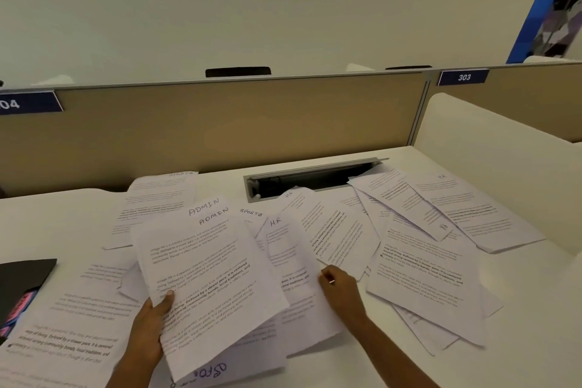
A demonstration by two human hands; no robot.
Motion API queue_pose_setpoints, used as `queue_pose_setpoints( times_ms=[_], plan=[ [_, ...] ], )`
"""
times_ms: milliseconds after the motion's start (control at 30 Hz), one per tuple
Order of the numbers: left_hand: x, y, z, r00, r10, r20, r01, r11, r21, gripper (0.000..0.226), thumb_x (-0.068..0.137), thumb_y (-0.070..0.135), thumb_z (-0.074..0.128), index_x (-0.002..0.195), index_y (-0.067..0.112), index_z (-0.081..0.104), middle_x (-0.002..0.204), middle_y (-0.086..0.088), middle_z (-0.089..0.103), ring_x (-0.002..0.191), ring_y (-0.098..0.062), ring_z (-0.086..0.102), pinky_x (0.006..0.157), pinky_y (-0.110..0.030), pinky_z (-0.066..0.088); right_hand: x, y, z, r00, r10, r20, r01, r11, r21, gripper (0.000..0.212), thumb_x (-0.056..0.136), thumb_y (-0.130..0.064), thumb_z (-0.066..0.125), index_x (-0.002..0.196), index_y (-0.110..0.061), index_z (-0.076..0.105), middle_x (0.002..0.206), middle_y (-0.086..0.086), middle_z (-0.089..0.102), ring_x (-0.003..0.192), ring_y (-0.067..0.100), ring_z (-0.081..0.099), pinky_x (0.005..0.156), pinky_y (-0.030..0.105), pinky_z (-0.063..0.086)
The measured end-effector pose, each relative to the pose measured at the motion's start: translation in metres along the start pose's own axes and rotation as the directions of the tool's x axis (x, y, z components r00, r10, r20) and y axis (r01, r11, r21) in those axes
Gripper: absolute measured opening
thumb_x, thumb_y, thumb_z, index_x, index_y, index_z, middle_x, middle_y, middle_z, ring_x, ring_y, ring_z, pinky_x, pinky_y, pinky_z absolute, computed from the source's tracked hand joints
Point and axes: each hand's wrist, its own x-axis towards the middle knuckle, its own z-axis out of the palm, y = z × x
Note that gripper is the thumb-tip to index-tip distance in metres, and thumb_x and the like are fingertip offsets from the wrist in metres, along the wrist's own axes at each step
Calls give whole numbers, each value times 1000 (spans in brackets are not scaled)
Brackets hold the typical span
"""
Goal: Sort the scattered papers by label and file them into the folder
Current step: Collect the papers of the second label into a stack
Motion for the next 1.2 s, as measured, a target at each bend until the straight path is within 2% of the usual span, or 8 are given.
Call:
queue_pose_setpoints(
  times_ms=[200, 400, 533, 833, 933, 1033, 1100, 1200],
  plan=[
    [-1, 10, -10, 999, 28, -37, -29, 1000, -6, 38, 95, 16, 45, 132, 11, 45, 126, -13, 54, 87, -21, 57, 66, -32, 56, 23, 16, -18, 988, -153, -14, 115, 794, -598, 45, 92, -23, 43, 131, -2, 44, 137, 22, 43, 129, 38, 40, 101, 47, 38],
    [0, 18, -12, 999, 37, -28, -37, 999, 15, 38, 98, 19, 38, 134, 11, 42, 128, -13, 54, 86, -18, 57, 69, -31, 55, 9, 20, -15, 994, 19, 106, 56, 752, -657, 60, 98, -41, 25, 146, -8, 11, 155, 15, 6, 143, 27, 7, 117, 38, 11],
    [-3, 12, 1, 1000, -6, 14, 7, 999, -46, 33, 98, 19, 37, 129, 13, 47, 78, 4, 73, 64, -13, 68, 54, -25, 57, -1, 14, -7, 993, -4, 119, 81, 757, -648, 55, 99, -34, 26, 145, -7, 12, 155, 15, 9, 143, 26, 11, 115, 34, 15],
    [-11, -24, 45, 977, -115, 177, 134, 986, -98, 36, 97, 17, 39, 131, 10, 47, 100, -8, 66, 84, -22, 63, 61, -35, 58, -52, -4, 11, 960, -132, 247, 257, 768, -587, 47, 95, -27, 39, 137, -7, 31, 147, 9, 29, 134, 24, 32, 102, 32, 39],
    [-17, -35, 59, 970, -140, 201, 154, 986, -60, 38, 97, 17, 40, 133, 10, 45, 117, -15, 60, 98, -29, 59, 67, -38, 57, -60, 1, 25, 925, -314, 214, 379, 795, -473, 33, 75, -20, 68, 106, -11, 62, 107, 5, 63, 96, 17, 64, 70, 18, 53],
    [-21, -40, 63, 969, -153, 195, 160, 987, -21, 38, 95, 17, 44, 132, 9, 47, 124, -19, 57, 105, -33, 57, 66, -40, 58, -62, 3, 16, 959, -233, 160, 276, 890, -362, 39, 67, -45, 76, 94, -18, 67, 84, -11, 63, 68, -8, 60, 59, 2, 44],
    [-24, -40, 62, 971, -135, 198, 138, 990, -1, 35, 95, 16, 44, 129, 8, 49, 116, -17, 60, 97, -32, 59, 60, -38, 58, -57, 10, 13, 971, -186, 149, 221, 934, -279, 78, 63, -60, 64, 125, -16, 51, 119, -5, 58, 95, -11, 55, 80, 0, 41],
    [-24, -39, 57, 976, -110, 188, 114, 993, -11, 34, 95, 15, 44, 128, 9, 48, 105, -11, 62, 88, -29, 60, 54, -35, 58, -50, 19, 12, 977, -153, 150, 204, 878, -433, 75, 88, -62, 19, 148, -18, 8, 156, 9, 5, 144, 26, 6, 116, 37, 8]
  ],
)
